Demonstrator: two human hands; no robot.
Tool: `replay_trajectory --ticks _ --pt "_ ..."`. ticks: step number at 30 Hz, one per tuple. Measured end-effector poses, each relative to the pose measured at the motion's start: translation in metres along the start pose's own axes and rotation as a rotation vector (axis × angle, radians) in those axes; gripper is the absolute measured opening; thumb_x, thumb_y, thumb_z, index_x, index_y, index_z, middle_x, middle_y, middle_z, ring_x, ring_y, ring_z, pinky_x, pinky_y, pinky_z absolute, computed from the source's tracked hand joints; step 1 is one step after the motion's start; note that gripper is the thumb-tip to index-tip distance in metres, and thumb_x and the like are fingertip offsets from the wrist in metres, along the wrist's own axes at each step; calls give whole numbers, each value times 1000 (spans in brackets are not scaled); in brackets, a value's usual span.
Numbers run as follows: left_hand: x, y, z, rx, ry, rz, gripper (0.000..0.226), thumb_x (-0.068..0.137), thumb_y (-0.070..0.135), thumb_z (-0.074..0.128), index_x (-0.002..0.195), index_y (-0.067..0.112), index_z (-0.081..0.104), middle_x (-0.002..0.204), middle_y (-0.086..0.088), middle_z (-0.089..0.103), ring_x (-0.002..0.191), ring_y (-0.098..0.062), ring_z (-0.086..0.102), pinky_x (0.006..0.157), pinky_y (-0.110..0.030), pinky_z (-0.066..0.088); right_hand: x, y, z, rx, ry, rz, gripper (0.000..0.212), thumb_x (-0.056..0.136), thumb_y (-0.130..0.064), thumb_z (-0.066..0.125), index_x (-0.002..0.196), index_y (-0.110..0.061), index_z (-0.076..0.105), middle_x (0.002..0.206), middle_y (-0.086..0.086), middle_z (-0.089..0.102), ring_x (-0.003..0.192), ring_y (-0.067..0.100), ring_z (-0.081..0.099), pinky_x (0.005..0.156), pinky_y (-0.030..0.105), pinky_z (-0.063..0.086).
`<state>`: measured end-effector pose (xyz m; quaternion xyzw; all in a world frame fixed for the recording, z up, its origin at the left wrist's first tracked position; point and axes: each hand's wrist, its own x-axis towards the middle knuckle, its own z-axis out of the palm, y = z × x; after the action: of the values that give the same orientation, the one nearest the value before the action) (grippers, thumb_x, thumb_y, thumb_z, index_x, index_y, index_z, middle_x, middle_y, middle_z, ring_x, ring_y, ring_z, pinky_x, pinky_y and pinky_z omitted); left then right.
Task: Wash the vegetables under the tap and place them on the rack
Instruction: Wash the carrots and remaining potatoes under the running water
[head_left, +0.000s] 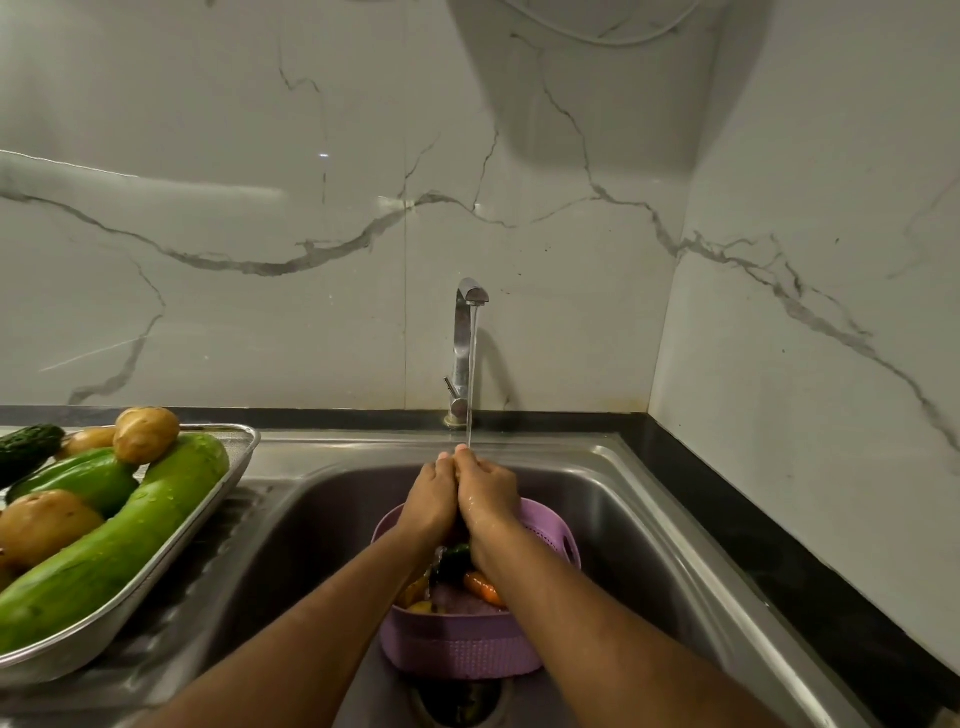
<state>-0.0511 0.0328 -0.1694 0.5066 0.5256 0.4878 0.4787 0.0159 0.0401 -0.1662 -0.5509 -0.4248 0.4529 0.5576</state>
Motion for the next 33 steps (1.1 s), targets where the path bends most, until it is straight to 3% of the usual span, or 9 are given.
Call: replay_trajectory --ticks 4,7,10,12,16,19,24,28,33 --pt "-12 3 4 -32 -122 25 33 113 37 30 136 17 43 115 -7 61 96 -14 62 68 -24 52 8 -2 -14 109 10 100 43 103 -41 57 112 0 68 86 8 69 75 23 66 76 42 58" --pt "-14 5 7 -110 -163 21 27 113 34 33 136 23 42 98 -4 62 84 -14 63 61 -21 55 7 -1 -15 158 33 191 44 97 -52 63 113 -12 72 91 5 72 83 19 69 80 37 59" --pt "-11 6 11 -155 -72 16 28 112 32 38 133 20 52 105 -6 66 92 -16 66 72 -27 57 5 -3 -15 187 3 175 39 97 -49 64 116 -16 72 88 3 72 81 18 68 95 47 58" --pt "-6 6 13 -195 5 -38 32 111 33 39 128 14 58 107 -10 68 90 -18 65 84 -38 60 10 -2 -16 202 -73 129 37 102 -34 62 127 -8 68 83 -2 68 73 14 63 91 48 56" --pt "5 4 6 -323 89 -196 45 107 45 44 119 9 68 86 -12 71 64 -17 62 49 -26 52 4 0 -14 199 -48 133 18 98 -30 70 114 -26 73 93 3 75 88 22 72 80 36 62" --pt "4 6 1 -306 72 -187 51 107 49 45 111 4 69 62 -4 64 46 -9 58 40 -22 47 5 2 -16 183 -23 105 19 97 -33 71 115 -27 74 81 3 73 82 24 74 74 33 63" --pt "-4 8 0 -332 -66 -109 44 110 43 38 120 12 68 94 -15 73 61 -12 68 52 -25 53 3 -6 -20 223 -39 101 30 95 -32 74 125 -27 72 105 7 76 93 23 71 83 41 64" --pt "-7 11 -3 -355 -179 -52 35 111 33 37 134 18 59 111 -20 70 73 -16 67 61 -27 56 2 -9 -25 258 -25 117 28 97 -33 71 124 -28 72 90 2 68 76 14 62 59 27 55" --pt "-12 12 -6 -371 -184 -57 34 109 36 44 129 15 62 77 -9 60 57 -11 55 52 -25 50 -3 -11 -20 249 -26 125 18 97 -34 70 114 -36 75 91 4 75 71 13 61 66 31 60"
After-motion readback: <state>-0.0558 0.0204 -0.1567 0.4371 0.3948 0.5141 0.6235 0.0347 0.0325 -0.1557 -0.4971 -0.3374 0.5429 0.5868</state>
